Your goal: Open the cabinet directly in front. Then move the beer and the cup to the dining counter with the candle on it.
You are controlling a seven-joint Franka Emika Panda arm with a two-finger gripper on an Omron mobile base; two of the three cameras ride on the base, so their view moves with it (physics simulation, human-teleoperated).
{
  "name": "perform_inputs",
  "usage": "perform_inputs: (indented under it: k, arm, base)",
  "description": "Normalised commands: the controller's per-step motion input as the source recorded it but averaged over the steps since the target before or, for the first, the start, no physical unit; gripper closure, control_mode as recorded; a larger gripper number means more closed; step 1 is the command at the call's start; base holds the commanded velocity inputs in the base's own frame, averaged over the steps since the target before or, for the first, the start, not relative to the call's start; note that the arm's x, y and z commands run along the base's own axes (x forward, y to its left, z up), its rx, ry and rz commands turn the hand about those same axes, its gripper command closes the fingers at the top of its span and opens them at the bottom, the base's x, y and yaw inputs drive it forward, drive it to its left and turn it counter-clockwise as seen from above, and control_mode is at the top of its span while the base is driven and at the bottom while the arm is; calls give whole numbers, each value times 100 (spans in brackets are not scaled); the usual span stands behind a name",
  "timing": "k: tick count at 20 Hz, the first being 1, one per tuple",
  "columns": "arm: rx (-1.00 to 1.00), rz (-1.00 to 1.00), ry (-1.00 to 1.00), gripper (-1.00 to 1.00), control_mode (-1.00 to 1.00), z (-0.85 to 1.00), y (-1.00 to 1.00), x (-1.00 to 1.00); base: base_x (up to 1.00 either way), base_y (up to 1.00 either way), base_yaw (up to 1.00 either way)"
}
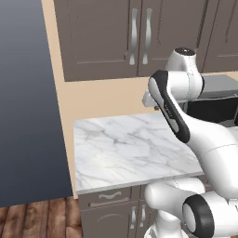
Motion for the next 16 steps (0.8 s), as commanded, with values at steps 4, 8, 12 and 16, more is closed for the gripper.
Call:
perform_inputs:
  k: [4, 8, 12, 16]
  arm:
    - [0, 0, -6, -100, -100, -3, 0, 0]
    - [0, 0, -3, -100, -100, 0, 0, -4]
    - [0, 0, -49, -100, -100, 60, 0, -61]
    - [0, 0, -77, -100, -100, 93, 0, -90]
  base:
    - [0, 0, 0]
    - [0, 0, 0]
    - [0, 0, 0]
    - [0, 0, 0]
